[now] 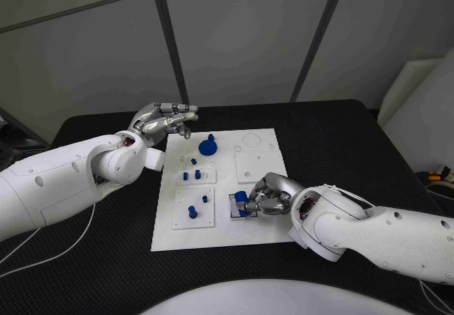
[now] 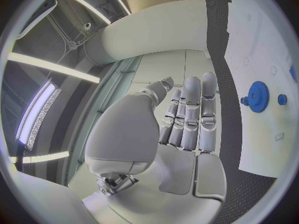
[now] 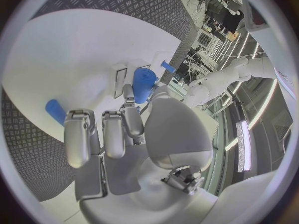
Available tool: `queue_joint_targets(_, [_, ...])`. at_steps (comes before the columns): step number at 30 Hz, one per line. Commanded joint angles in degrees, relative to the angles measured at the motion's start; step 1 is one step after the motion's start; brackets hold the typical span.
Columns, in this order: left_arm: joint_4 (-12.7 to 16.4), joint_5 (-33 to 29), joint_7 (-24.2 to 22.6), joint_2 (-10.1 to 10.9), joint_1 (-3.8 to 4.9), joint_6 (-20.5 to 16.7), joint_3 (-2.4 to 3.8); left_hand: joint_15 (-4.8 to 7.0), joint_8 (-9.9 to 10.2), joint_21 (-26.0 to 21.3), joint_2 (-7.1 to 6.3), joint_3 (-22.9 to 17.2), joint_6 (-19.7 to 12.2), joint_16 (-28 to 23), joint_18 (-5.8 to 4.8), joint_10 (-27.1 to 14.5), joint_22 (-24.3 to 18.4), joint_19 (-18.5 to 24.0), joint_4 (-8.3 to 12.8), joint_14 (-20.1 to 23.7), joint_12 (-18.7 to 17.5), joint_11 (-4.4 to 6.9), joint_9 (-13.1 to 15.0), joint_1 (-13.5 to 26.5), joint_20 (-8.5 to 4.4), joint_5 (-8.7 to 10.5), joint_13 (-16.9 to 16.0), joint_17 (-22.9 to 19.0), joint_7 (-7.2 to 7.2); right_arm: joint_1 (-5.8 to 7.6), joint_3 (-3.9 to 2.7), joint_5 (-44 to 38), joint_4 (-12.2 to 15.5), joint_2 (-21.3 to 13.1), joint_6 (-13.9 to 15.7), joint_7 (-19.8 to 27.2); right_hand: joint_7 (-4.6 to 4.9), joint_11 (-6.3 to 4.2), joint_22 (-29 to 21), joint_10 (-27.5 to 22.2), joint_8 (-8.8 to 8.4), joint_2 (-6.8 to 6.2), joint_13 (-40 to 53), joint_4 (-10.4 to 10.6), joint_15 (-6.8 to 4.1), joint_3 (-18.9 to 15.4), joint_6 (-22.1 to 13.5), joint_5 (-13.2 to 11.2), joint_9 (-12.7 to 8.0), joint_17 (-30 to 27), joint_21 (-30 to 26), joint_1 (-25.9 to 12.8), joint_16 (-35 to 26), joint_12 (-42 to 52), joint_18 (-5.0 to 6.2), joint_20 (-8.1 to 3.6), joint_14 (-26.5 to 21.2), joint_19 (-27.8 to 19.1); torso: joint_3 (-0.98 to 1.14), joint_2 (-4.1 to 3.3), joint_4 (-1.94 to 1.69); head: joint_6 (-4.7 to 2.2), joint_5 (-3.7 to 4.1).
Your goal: Assemble the parts on the task board
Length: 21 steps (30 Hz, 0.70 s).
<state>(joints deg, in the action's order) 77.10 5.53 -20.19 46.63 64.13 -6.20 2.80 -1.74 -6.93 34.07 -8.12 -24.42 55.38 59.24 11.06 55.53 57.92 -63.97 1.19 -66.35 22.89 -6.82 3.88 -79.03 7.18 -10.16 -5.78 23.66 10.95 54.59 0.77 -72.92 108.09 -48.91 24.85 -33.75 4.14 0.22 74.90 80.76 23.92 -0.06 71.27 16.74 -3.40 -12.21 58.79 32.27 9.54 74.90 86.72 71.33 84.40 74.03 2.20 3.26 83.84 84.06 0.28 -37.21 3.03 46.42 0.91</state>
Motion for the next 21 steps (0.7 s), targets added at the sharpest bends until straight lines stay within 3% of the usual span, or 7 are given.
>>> queue_joint_targets(1, [0.0, -0.2, -0.2, -0.1, 0.08, 0.7, 0.04, -0.23, -0.1, -0.3, 0.10, 0.2, -0.3, -0.1, -0.62, -0.2, -0.1, 0.2, 0.0, 0.3, 0.2, -0.03, 0.0, 0.2, 0.30, -0.22, 0.1, -0.1, -0.13, 0.04, 0.02, -1.9, -0.5, 0.6, -1.8, -0.5, -0.18, -0.53, 10.8, -0.1, 0.22, -0.12, 0.0, 0.1, -0.45, -0.6, 0.7, -0.5, 0.2, 2.8, 0.0, -1.0, -0.4, -0.3, -0.90, -0.44, 3.7, 2.2, 0.01, -0.01, 0.04, 0.01, -0.10])
queue_joint_targets(6, [0.1, -0.2, -0.1, -0.1, 0.08, 0.7, 0.04, -0.23, -0.1, -0.3, 0.10, 0.2, -0.3, -0.1, -0.62, -0.2, -0.1, 0.2, 0.0, 0.3, 0.2, -0.03, 0.0, 0.2, 0.30, -0.22, 0.1, -0.1, -0.13, 0.05, 0.02, -2.1, -0.9, 1.2, -2.2, -0.6, -0.28, -0.61, 10.7, -0.1, 0.50, -0.47, -0.1, 0.0, -0.53, -1.3, 0.7, -2.5, 0.6, 2.6, -0.1, -2.0, -0.5, -0.7, -0.86, -0.54, 3.7, 2.1, 0.05, -0.04, 0.05, 0.09, -0.31])
queue_joint_targets(10, [0.1, -0.2, -0.1, -0.1, 0.08, 0.7, 0.04, -0.23, -0.1, -0.3, 0.10, 0.2, -0.3, -0.1, -0.62, -0.2, -0.1, 0.2, 0.0, 0.3, 0.2, -0.03, 0.0, 0.2, 0.30, -0.22, 0.1, -0.1, -0.13, 0.05, 0.02, -2.2, -1.1, 1.4, -2.0, -0.6, -0.27, -0.59, 10.6, -0.1, 0.81, -0.94, 0.0, 0.1, -0.55, -2.0, 0.5, -8.5, 1.1, 2.5, -0.2, -3.8, -0.7, -1.1, -0.84, -0.59, 3.7, 2.0, 0.04, 0.00, 0.09, 0.09, -0.41])
queue_joint_targets(13, [0.1, -0.2, -0.1, 0.0, 0.08, 0.7, 0.04, -0.23, -0.1, -0.3, 0.10, 0.2, -0.3, -0.1, -0.62, -0.2, -0.1, 0.2, 0.0, 0.3, 0.2, -0.03, 0.0, 0.2, 0.30, -0.22, 0.1, -0.1, -0.13, 0.05, 0.02, -2.2, -1.3, 1.6, -1.7, -0.5, -0.23, -0.53, 10.5, -0.2, 1.06, -1.99, 0.0, 0.1, -0.50, -2.0, 0.2, -14.1, 1.5, 2.3, -0.3, -5.7, -0.8, -1.4, -0.80, -0.58, 3.6, 1.9, 0.03, 0.00, 0.10, 0.07, -0.45])
queue_joint_targets(16, [0.1, -0.2, -0.1, 0.0, 0.08, 0.7, 0.04, -0.23, -0.1, -0.3, 0.10, 0.2, -0.3, -0.1, -0.62, -0.2, -0.1, 0.2, 0.0, 0.3, 0.2, -0.03, 0.0, 0.2, 0.30, -0.22, 0.1, -0.1, -0.13, 0.05, 0.01, -2.3, -1.4, 1.7, -1.2, -0.4, -0.20, -0.43, 10.3, -0.2, 1.35, -4.13, 0.0, 0.2, -0.46, -0.5, -0.2, -19.7, 2.0, 2.1, -0.5, -8.9, -1.0, -1.8, -0.74, -0.51, 3.6, 1.7, 0.06, -0.01, 0.13, 0.00, -0.53])
queue_joint_targets(21, [0.1, -0.2, -0.1, 0.0, 0.08, 0.7, 0.04, -0.23, -0.1, -0.3, 0.10, 0.2, -0.3, -0.1, -0.62, -0.2, -0.1, 0.2, 0.0, 0.3, 0.2, -0.03, 0.0, 0.2, 0.30, -0.22, 0.1, -0.1, -0.13, 0.05, 0.01, -2.5, -1.4, 1.8, -0.6, -0.1, -0.13, -0.43, 10.2, -0.4, 1.60, -6.23, 0.0, 0.3, -0.41, 1.0, -0.5, -23.9, 2.4, 2.0, -0.6, -12.8, -1.2, -2.3, -0.71, -0.47, 3.6, 1.6, 0.06, -0.01, 0.13, -0.07, -0.51])
